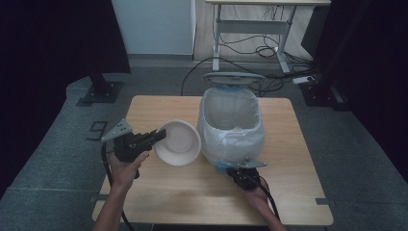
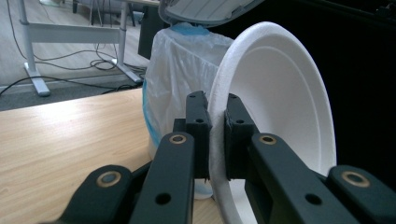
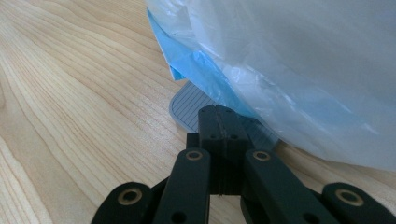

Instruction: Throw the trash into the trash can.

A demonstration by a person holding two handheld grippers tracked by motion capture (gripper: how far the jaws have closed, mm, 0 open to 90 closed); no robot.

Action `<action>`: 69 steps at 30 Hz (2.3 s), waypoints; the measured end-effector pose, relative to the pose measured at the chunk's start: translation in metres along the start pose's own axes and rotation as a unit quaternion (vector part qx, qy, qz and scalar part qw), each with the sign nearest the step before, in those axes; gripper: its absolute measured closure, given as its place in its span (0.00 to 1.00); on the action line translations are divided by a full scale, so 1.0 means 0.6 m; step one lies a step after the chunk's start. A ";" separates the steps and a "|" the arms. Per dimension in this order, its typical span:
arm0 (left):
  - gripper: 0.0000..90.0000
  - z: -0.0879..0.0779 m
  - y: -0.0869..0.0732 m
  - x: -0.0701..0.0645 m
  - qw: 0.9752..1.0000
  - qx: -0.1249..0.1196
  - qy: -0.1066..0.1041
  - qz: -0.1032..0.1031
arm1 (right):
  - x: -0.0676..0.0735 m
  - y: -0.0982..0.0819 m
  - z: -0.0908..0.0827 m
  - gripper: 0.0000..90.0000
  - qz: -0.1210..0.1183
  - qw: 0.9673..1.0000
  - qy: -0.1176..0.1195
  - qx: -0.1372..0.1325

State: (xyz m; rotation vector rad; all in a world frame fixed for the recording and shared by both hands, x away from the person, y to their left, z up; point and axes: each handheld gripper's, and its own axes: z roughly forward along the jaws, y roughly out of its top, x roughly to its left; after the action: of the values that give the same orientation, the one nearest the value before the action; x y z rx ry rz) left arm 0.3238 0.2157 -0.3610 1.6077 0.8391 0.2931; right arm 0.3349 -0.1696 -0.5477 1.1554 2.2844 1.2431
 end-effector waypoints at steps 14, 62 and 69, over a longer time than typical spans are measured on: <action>0.93 0.019 0.029 -0.005 1.000 0.001 -0.002 0.010 | 0.000 0.000 0.000 1.00 0.001 1.000 -0.001 0.000; 0.93 0.084 0.095 -0.008 1.000 0.005 0.002 0.022 | -0.001 0.000 0.000 1.00 0.001 1.000 0.001 0.000; 0.93 0.091 0.102 -0.011 1.000 0.004 0.001 0.025 | -0.001 0.000 0.000 1.00 0.000 1.000 0.001 0.000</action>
State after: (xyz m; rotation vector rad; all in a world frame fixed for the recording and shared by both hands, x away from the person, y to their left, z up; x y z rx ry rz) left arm 0.3746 0.1703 -0.3144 1.6385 0.8031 0.3267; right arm 0.3352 -0.1701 -0.5478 1.1557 2.2860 1.2436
